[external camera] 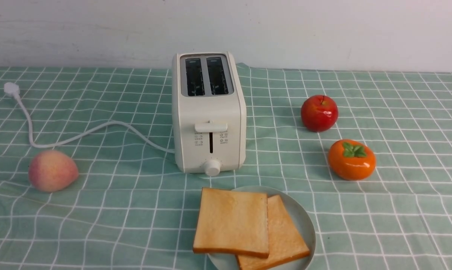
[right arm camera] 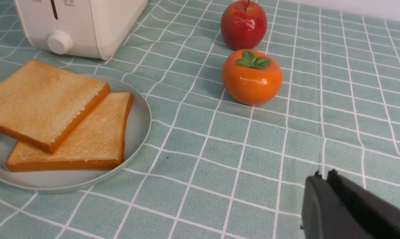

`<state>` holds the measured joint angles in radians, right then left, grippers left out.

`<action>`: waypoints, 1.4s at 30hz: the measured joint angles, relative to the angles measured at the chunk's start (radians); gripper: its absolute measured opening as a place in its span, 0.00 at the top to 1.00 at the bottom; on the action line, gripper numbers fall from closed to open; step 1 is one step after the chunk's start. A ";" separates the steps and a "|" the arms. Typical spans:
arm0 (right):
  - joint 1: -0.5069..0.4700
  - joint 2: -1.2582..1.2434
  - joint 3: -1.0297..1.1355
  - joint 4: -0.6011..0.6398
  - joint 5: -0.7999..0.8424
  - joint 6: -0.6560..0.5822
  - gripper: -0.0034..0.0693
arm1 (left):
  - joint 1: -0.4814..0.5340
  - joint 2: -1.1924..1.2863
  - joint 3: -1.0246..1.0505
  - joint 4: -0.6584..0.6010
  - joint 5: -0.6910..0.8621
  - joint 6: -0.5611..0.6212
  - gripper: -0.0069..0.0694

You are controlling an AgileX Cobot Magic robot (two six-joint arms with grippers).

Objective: Take toasted bread from bread machine on blue coffee table place on plate.

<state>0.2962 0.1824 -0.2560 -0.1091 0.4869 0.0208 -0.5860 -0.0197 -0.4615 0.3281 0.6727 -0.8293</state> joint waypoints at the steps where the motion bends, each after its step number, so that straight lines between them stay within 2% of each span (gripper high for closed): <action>1: 0.000 0.000 0.000 0.000 0.000 0.000 0.91 | 0.011 0.000 0.011 0.009 -0.045 0.066 0.93; 2: 0.000 0.000 0.000 0.000 0.000 0.000 0.91 | 0.015 0.000 0.015 0.009 -0.055 0.085 0.93; 3: 0.000 0.000 0.000 0.000 0.000 0.000 0.91 | 0.067 0.000 0.050 -0.016 -0.129 0.270 0.93; 7: 0.000 0.000 0.000 0.000 0.001 0.000 0.90 | 0.235 0.000 0.154 -0.173 -0.222 0.644 0.93; 8: 0.000 0.000 0.000 0.000 0.001 0.000 0.90 | 0.245 0.000 0.160 -0.182 -0.226 0.658 0.93; 10: 0.000 0.000 0.000 0.000 0.001 0.000 0.89 | 0.371 0.000 0.238 -0.287 -0.276 0.769 0.93; 12: 0.000 0.000 0.000 0.000 0.001 0.000 0.89 | 0.410 0.000 0.278 -0.328 -0.288 0.772 0.93; 13: 0.000 0.000 0.000 0.000 0.001 0.000 0.89 | 0.471 0.000 0.343 -0.365 -0.296 0.762 0.93; 17: 0.001 -0.001 0.000 0.000 0.001 0.000 0.88 | 0.524 0.000 0.472 -0.349 -0.300 0.741 0.93; 20: 0.002 -0.001 0.000 -0.001 0.001 0.000 0.88 | 0.520 0.001 0.491 -0.293 -0.294 0.726 0.92; 24: 0.007 -0.001 0.000 -0.003 0.001 0.000 0.87 | 0.456 0.001 0.492 -0.202 -0.294 0.719 0.92; 31: 0.007 -0.001 0.000 -0.004 0.000 0.000 0.86 | 0.423 0.001 0.492 -0.188 -0.293 0.718 0.91; 42: 0.007 -0.001 0.000 -0.004 0.000 0.000 0.85 | 0.453 0.001 0.492 -0.192 -0.293 0.718 0.90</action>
<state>0.3034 0.1814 -0.2560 -0.1134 0.4869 0.0208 -0.1332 -0.0187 0.0300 0.1358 0.3801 -0.1114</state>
